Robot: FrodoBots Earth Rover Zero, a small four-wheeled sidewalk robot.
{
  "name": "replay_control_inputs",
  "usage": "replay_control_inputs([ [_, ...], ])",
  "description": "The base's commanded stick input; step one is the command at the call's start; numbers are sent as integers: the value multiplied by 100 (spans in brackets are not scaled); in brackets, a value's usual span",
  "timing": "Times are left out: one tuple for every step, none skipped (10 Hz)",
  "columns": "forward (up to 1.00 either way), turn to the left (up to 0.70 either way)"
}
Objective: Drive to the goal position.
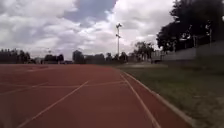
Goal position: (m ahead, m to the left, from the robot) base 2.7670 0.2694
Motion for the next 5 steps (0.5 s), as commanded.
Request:
replay_control_inputs([
  [60, 0],
  [60, 0],
  [60, 0],
  [60, 0],
  [60, 0],
])
